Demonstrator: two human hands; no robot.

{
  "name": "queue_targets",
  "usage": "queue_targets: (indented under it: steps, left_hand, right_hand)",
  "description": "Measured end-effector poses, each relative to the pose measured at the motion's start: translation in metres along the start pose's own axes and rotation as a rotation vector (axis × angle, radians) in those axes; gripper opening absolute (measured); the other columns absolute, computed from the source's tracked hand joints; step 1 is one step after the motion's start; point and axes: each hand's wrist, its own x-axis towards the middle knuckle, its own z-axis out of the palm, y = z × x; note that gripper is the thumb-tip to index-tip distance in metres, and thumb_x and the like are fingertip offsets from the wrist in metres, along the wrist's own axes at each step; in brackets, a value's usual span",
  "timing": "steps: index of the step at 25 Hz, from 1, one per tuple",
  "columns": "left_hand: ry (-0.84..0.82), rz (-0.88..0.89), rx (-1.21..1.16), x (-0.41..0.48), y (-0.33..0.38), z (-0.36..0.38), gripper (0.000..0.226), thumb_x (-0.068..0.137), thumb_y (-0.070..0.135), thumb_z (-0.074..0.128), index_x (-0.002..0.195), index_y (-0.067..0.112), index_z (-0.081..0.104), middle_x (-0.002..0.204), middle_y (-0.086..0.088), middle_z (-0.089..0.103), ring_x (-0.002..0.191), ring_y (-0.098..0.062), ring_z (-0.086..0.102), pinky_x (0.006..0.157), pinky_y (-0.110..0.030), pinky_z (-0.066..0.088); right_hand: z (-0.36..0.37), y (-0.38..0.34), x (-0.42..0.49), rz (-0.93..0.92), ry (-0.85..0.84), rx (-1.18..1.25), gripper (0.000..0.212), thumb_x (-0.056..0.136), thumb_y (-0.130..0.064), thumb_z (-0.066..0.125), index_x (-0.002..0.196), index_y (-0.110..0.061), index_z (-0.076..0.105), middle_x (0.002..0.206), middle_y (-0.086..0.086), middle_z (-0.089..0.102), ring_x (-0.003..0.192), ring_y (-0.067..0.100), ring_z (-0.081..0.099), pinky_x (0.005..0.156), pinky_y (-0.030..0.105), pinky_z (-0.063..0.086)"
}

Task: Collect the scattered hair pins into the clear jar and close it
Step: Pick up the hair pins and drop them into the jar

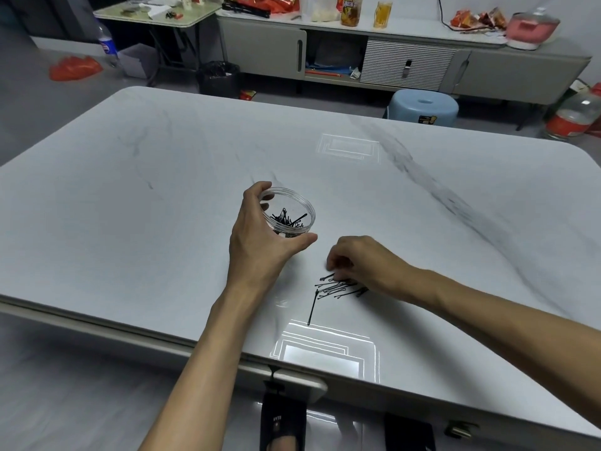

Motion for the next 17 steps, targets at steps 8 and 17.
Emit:
queue_targets:
  steps: [8,17]
  left_hand:
    - [-0.007,0.002,0.001,-0.001,0.002,0.002,0.092,0.058,0.031,0.090,0.134,0.030,0.038,0.129,0.013,0.052,0.116,-0.007,0.050,0.091,-0.027,0.044]
    - [-0.005,-0.002,0.004,0.000,0.000,0.001,0.092,0.057,0.031,0.090,0.134,0.030,0.038,0.128,0.014,0.052,0.116,-0.007,0.051,0.090,-0.025,0.044]
  right_hand:
    - [0.009,-0.005,-0.008,-0.234,0.015,-0.545,0.020,0.094,-0.006,0.037,0.105,-0.009,0.053,0.101,0.007,0.054,0.089,0.027,0.051,0.077,0.038,0.042]
    - [-0.011,0.013,-0.002,-0.117,0.091,-0.159,0.023,0.085,0.001,0.056,0.099,-0.014,0.065,0.089,-0.002,0.066,0.079,0.018,0.059,0.072,0.030,0.049]
